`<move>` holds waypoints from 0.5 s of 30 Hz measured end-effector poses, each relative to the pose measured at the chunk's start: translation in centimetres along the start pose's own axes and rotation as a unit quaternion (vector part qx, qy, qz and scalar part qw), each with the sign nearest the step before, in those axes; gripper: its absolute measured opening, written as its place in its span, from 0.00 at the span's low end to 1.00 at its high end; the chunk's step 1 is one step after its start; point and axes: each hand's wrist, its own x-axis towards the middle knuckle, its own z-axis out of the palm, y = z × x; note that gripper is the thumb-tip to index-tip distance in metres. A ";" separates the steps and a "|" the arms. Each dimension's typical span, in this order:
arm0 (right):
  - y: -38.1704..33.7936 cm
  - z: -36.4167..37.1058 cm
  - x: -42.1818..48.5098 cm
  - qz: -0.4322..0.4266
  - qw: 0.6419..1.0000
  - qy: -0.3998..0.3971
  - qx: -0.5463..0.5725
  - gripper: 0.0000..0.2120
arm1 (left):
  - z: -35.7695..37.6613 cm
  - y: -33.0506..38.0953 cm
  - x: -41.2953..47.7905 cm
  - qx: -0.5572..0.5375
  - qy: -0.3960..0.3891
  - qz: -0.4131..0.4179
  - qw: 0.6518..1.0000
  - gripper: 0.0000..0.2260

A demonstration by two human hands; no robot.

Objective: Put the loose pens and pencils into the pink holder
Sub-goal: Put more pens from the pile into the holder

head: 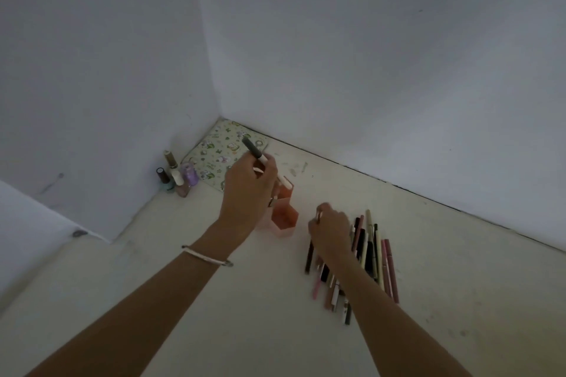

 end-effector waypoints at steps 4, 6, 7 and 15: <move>-3.5 -6.4 2.4 0.036 0.928 0.224 0.296 0.09 | -1.5 -0.5 1.9 -0.030 0.040 0.031 0.998 0.18; -5.3 -9.6 3.3 0.018 0.886 0.288 0.362 0.09 | -2.1 -0.8 2.5 -0.009 0.062 0.058 0.996 0.32; -6.0 -10.6 3.5 0.005 0.874 0.306 0.377 0.09 | -2.3 -1.1 2.8 0.019 0.073 0.074 0.994 0.35; -8.2 -10.1 2.5 -0.054 0.857 0.316 0.404 0.09 | -2.7 -4.4 2.6 0.304 -0.009 0.126 0.944 0.20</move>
